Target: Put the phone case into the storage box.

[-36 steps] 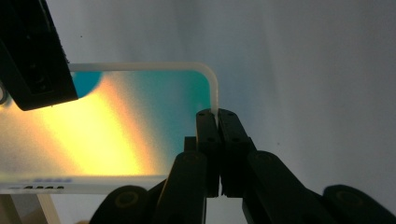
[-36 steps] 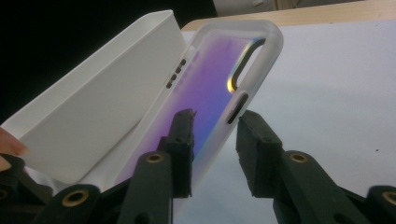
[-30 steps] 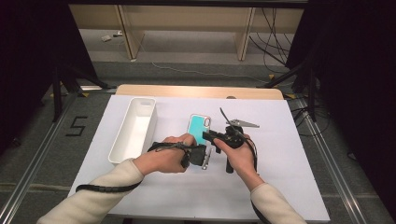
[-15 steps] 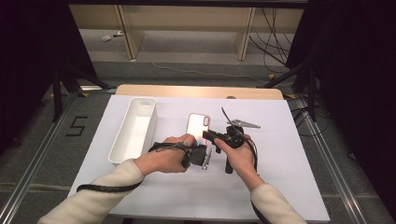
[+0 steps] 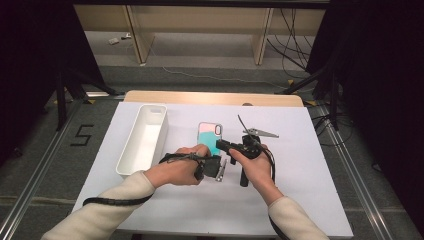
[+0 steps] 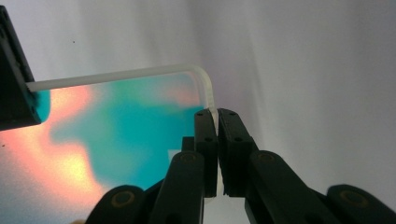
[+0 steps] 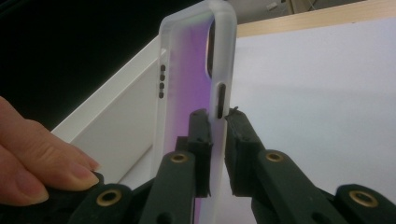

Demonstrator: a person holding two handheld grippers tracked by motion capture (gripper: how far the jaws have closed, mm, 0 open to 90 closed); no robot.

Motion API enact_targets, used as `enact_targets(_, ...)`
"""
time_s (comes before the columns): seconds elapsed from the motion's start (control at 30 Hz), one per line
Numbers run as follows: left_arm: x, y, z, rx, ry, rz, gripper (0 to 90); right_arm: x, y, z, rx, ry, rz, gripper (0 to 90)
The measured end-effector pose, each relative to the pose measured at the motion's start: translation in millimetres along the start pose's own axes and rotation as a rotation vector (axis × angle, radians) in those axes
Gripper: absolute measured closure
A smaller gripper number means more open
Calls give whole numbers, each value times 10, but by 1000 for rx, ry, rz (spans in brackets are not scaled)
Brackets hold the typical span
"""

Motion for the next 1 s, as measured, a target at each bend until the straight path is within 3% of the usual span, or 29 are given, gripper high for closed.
enact_targets(0.33, -25, -20, 18, 33, 17, 29, 815, 4, 6, 19, -5, -17, 22, 829)
enact_targets(0.5, -39, -57, 79, 78, 36, 58, 760, 4, 13, 35, -1, -31, 34, 829)
enact_targets(0.57, -27, -83, 102, 106, 39, 81, 727, 25, 27, 41, 11, -40, 63, 829)
enact_targets(0.6, -28, -95, 117, 120, 35, 78, 714, 18, 38, 54, 17, -40, 57, 829)
enact_targets(0.63, -61, -89, 121, 154, 22, 23, 702, 16, 46, 64, 20, -41, 53, 829)
enact_targets(0.67, -11, -133, 155, 144, 44, 111, 695, 35, 52, 68, 28, -51, 73, 829)
enact_targets(0.7, 1, -155, 175, 153, 52, 128, 685, 23, 60, 83, 28, -51, 55, 829)
enact_targets(0.8, 21, -223, 241, 167, 76, 177, 646, 45, 74, 102, 43, -63, 78, 829)
enact_targets(0.87, 35, -255, 267, 200, 76, 200, 607, 31, 82, 123, 44, -63, 64, 829)
enact_targets(1.0, 55, -324, 319, 251, 95, 249, 541, 35, 93, 157, 48, -75, 95, 828)
Point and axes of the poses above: each handheld gripper's, and its own axes: z roughly backward along the jaws, y roughly out of its top, x roughly to its right, the point moved 4 cm from there along -z, roughly forward along the jaws, and after that the axes turned 4 degrees about x, right-handed, at the moved point
